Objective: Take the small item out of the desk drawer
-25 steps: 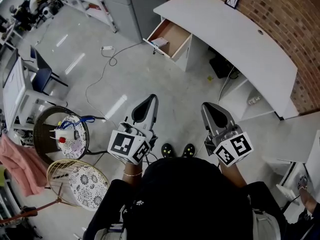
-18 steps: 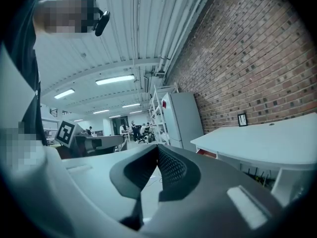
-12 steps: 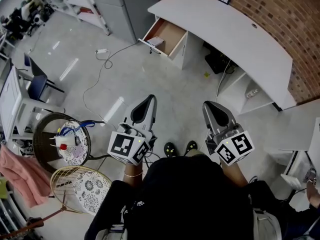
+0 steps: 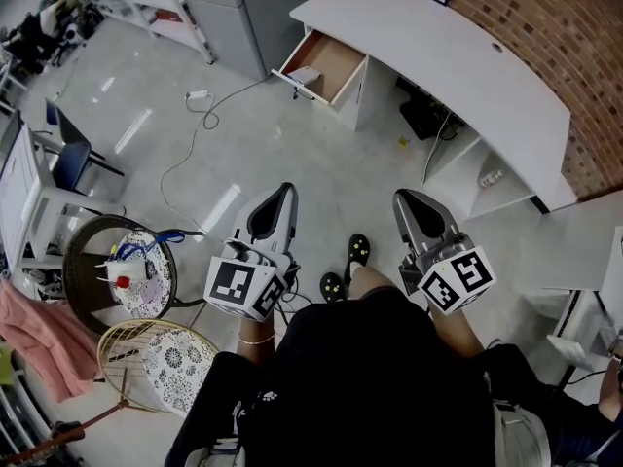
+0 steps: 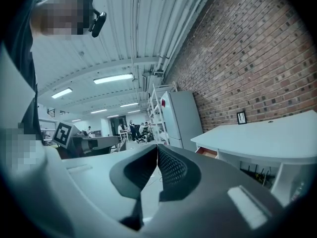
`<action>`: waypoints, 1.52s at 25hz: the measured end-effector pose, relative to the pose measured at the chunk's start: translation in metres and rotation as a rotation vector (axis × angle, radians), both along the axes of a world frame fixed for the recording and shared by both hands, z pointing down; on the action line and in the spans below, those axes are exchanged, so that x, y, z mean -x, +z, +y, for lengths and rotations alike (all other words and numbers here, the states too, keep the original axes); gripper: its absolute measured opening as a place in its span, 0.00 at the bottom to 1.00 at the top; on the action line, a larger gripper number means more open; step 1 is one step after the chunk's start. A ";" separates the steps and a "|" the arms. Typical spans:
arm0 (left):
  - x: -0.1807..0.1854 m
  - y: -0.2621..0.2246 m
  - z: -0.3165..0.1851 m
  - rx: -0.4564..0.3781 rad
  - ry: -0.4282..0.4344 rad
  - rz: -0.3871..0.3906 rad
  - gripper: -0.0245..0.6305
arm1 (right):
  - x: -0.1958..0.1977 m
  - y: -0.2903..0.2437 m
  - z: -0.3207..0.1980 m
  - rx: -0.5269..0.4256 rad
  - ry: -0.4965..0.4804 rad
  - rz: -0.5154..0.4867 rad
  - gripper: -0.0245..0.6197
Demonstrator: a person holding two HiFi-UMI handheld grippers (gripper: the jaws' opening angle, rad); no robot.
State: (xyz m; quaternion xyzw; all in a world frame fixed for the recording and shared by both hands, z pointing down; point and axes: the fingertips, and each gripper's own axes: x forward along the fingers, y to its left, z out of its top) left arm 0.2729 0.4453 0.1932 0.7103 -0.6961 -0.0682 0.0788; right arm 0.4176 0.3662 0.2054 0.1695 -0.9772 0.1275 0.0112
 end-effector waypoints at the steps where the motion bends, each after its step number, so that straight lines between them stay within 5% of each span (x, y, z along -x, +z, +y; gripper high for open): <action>1: 0.002 0.000 -0.001 0.000 -0.005 0.000 0.03 | 0.002 0.000 -0.002 0.002 -0.003 -0.004 0.06; 15: 0.054 0.003 -0.027 0.004 -0.087 -0.024 0.03 | 0.061 0.006 -0.052 0.012 -0.073 -0.028 0.06; 38: 0.151 0.009 -0.193 0.042 -0.067 -0.071 0.03 | 0.141 0.035 -0.227 0.051 -0.002 -0.007 0.06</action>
